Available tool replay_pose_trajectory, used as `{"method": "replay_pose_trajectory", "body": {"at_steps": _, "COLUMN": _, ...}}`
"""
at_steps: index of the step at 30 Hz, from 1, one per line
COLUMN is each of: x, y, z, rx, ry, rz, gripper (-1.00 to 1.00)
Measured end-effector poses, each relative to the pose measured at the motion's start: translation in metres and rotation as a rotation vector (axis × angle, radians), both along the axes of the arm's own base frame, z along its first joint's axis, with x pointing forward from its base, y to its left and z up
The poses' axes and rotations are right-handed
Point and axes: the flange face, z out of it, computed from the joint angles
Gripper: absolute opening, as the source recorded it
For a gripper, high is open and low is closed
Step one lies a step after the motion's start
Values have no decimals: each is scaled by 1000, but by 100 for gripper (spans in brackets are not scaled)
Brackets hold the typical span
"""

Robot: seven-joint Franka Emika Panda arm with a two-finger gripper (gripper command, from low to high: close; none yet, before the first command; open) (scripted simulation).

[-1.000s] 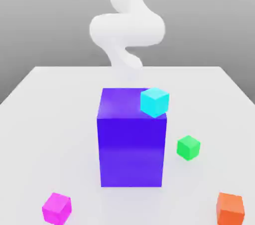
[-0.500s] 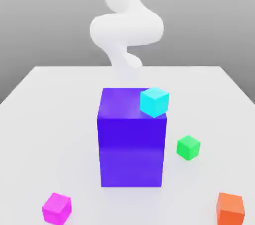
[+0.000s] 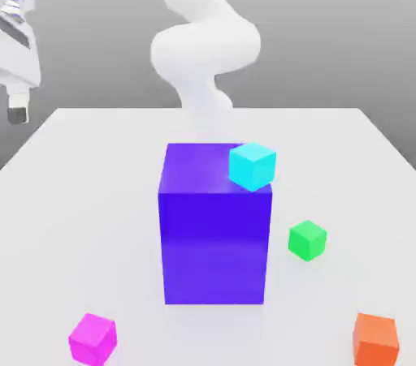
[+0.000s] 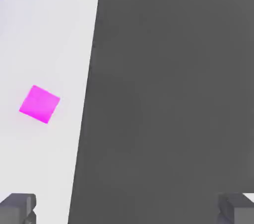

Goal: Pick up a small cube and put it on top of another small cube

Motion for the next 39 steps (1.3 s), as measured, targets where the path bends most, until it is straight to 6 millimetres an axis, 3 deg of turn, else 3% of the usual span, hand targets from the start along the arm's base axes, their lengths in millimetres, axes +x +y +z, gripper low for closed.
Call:
{"method": "replay_pose_trajectory", "body": {"at_steps": 7, "x": 21, "y": 18, "z": -106, "rx": -132, "ry": 127, "rz": 403, "gripper": 0}}
{"method": "replay_pose_trajectory", "body": {"at_steps": 14, "x": 23, "y": 50, "z": -217, "rx": -237, "ry": 264, "rz": 850, "gripper": 0}}
{"method": "replay_pose_trajectory", "body": {"at_steps": 18, "x": 23, "y": 54, "z": -280, "rx": -248, "ry": 280, "rz": 908, "gripper": 0}}
{"method": "replay_pose_trajectory", "body": {"at_steps": 19, "x": 22, "y": 55, "z": -291, "rx": -249, "ry": 281, "rz": 911, "gripper": -100}}
{"method": "replay_pose_trajectory", "body": {"at_steps": 26, "x": 22, "y": 55, "z": -291, "rx": -251, "ry": 284, "rz": 913, "gripper": -100}}
{"method": "replay_pose_trajectory", "body": {"at_steps": 32, "x": 18, "y": 53, "z": -219, "rx": -222, "ry": 272, "rz": 865, "gripper": -100}}
{"method": "replay_pose_trajectory", "body": {"at_steps": 39, "x": 18, "y": 95, "z": -120, "rx": -200, "ry": 137, "rz": 736, "gripper": -100}}
